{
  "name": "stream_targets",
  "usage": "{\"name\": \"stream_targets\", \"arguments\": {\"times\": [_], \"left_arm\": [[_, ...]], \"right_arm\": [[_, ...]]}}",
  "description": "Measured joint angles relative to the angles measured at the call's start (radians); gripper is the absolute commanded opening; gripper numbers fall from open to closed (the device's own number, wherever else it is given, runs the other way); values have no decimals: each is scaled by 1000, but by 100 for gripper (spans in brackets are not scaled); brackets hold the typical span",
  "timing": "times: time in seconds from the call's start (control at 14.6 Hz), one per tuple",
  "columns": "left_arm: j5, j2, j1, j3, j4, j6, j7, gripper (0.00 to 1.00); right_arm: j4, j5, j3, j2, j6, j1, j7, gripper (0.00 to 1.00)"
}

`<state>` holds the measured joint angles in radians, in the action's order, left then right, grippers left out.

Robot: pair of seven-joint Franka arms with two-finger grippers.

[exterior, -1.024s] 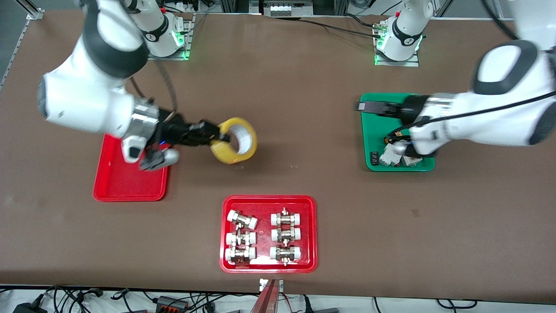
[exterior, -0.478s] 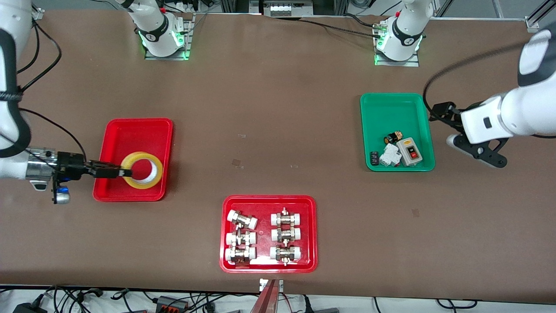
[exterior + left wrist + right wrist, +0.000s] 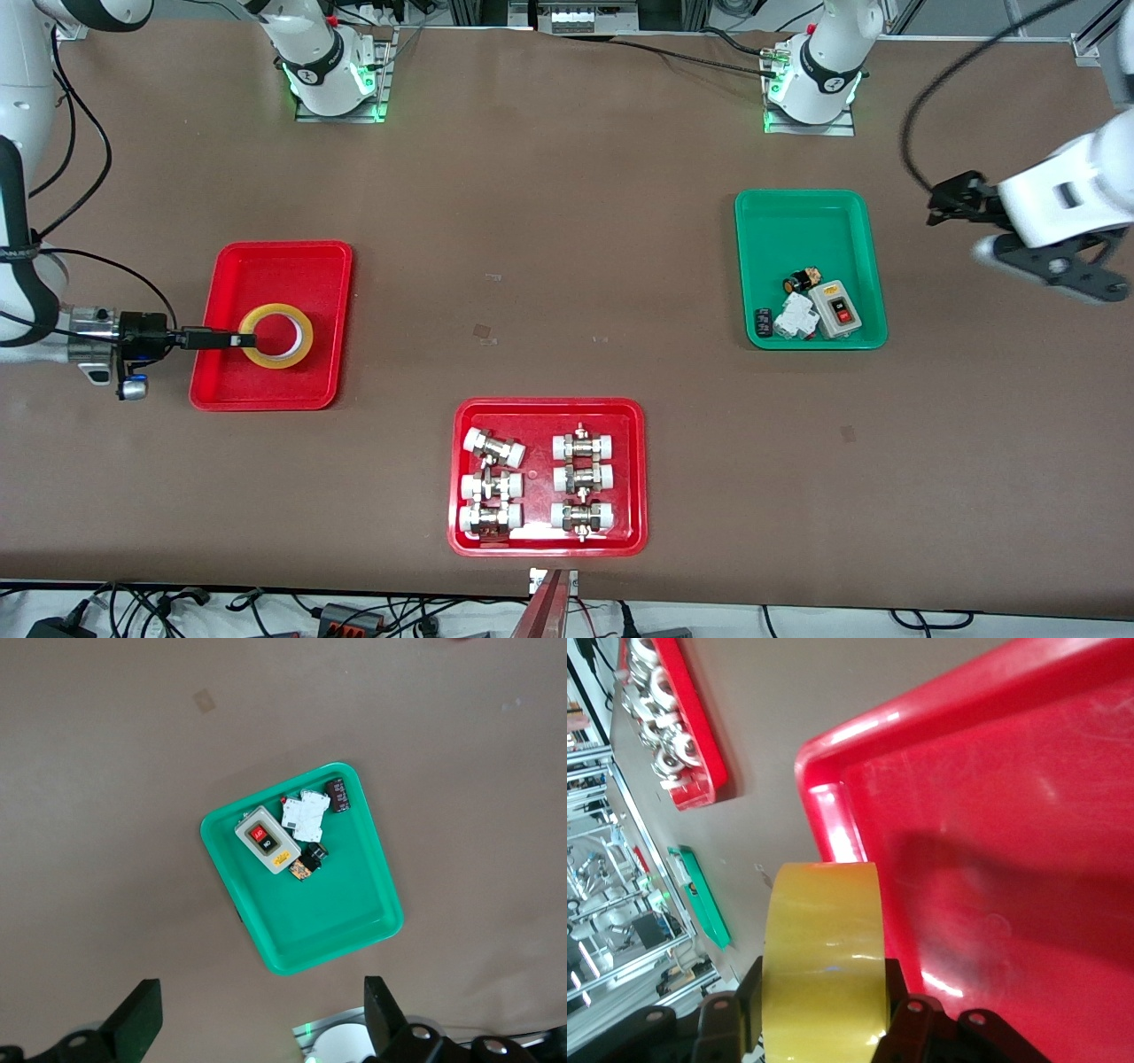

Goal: Left arm passes tape to right arm into tray

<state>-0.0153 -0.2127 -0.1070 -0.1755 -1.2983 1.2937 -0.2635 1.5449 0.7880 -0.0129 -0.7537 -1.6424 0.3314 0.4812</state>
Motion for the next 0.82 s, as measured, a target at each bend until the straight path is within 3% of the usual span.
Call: {"name": "stream_targets", "arguments": {"times": [0.2, 0.34, 0.41, 0.48, 0.55, 0.82], "left_arm": [[18, 60, 41, 42, -23, 8, 115, 100], [18, 128, 70, 41, -97, 58, 212, 100], [18, 164, 80, 40, -146, 85, 233, 100], [18, 194, 86, 40, -192, 106, 244, 100], [18, 214, 88, 40, -227, 120, 248, 100], [24, 237, 74, 44, -259, 142, 250, 100]], "right_arm": [[20, -17, 0, -22, 6, 12, 29, 33], [25, -36, 0, -23, 26, 23, 35, 36], [26, -45, 0, -23, 31, 28, 35, 46], [27, -52, 0, -23, 35, 31, 36, 90], [28, -59, 0, -23, 38, 34, 36, 100], [31, -69, 4, -23, 39, 34, 39, 100]]}}
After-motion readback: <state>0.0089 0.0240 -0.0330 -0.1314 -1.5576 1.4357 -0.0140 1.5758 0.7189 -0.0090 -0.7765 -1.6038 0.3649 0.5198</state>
